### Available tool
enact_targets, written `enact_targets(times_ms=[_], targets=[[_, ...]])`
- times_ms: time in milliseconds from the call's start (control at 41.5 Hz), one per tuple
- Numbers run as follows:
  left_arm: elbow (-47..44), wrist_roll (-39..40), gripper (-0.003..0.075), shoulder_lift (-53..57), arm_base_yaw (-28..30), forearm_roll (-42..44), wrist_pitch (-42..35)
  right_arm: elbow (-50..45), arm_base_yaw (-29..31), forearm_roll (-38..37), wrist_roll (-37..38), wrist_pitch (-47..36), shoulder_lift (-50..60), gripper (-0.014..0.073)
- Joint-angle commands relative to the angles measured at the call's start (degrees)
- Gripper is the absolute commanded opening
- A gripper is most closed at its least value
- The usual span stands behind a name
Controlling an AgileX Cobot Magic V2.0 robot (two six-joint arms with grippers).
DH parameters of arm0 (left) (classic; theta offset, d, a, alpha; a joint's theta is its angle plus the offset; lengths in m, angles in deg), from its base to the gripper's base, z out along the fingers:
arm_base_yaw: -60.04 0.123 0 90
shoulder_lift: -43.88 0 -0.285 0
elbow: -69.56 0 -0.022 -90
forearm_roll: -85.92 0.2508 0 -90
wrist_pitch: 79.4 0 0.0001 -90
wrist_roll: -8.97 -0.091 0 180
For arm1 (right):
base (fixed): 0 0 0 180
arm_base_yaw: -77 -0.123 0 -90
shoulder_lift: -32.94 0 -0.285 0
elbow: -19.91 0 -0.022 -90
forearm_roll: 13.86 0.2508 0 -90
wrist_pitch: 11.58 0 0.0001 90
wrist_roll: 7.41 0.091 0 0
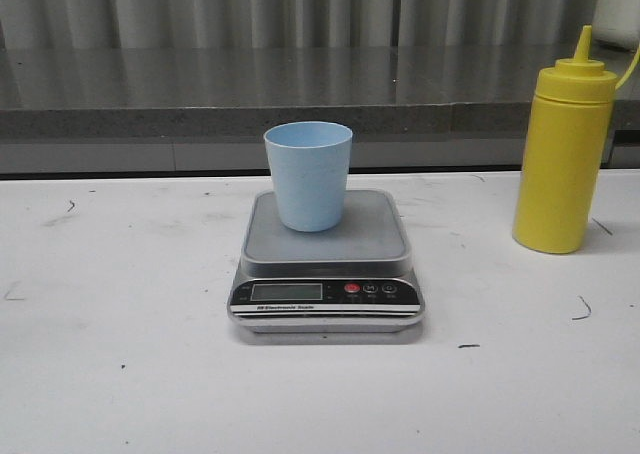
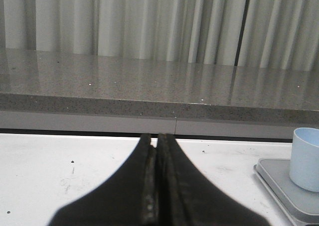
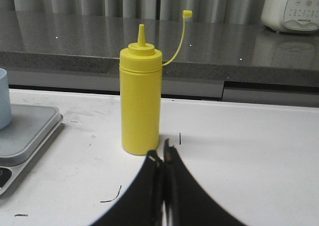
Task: Pour seasoning into cup on scale with both arms
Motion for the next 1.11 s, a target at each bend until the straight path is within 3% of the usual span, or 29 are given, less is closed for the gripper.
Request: enact_targets(times_ms=[0,409,626,1084], targets=[[-1.34,0.21,-0.0020,0.90,-0.47,-0.52,-4.87,0.33,0.38,0.05,0.00,-5.26,0.96,-0.0120],[-1.34,0.21,-0.0020,0.90,-0.47,-0.52,-4.87,0.33,0.38,0.05,0.00,-5.26,0.96,-0.0120],[-1.34,0.21,-0.0020,1.05,3.75,-0.52,-4.87,0.33,0.38,0.05,0.00,-5.26,0.96,-0.0120],[-1.34,0.21,-0.0020,0.93,3.35,-0.52,-4.87,0.33,0.38,0.05,0.00,-5.26,0.96,-0.0120]])
